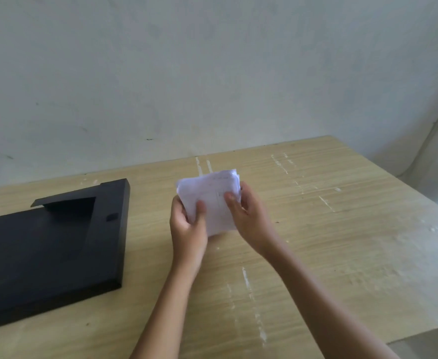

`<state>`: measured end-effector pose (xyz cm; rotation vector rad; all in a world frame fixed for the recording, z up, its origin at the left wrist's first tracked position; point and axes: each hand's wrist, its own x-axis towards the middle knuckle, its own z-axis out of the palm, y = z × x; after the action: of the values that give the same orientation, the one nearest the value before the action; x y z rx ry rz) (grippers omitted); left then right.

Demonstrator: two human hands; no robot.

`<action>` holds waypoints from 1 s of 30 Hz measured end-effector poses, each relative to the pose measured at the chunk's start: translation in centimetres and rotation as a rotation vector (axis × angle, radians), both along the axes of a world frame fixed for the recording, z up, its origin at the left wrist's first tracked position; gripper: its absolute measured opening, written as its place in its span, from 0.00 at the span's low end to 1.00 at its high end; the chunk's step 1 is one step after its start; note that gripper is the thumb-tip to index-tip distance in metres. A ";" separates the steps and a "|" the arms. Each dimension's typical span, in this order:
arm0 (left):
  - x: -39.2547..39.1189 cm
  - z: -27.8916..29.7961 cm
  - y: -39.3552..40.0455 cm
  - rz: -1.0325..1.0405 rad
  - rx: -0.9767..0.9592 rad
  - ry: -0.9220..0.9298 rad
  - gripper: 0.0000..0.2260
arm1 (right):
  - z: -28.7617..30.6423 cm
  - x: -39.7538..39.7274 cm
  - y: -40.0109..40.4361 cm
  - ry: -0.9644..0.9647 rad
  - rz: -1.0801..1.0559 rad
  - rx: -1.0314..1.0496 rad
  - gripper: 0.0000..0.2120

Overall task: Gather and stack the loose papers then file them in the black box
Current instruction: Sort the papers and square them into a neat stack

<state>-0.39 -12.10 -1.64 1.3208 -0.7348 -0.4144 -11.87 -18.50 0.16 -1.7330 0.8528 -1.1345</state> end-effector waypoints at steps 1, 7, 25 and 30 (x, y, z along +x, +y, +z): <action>-0.2 -0.9 0.0 0.008 0.041 -0.011 0.06 | -0.8 0.3 0.3 -0.003 -0.041 0.031 0.07; -0.7 -2.0 0.4 0.007 0.147 -0.224 0.05 | -3.3 1.0 2.2 0.002 -0.189 0.015 0.05; 0.5 -2.5 1.2 -0.033 0.150 -0.193 0.08 | 0.7 -0.9 2.0 0.081 -0.286 -0.285 0.23; 0.6 -2.8 1.1 -0.017 0.164 -0.247 0.06 | 4.6 -0.2 1.7 0.677 -0.263 -0.899 0.25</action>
<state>0.17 -11.00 -4.47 1.5387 -0.9332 -0.3338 -12.08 -16.80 4.77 -2.9223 1.0702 -1.2026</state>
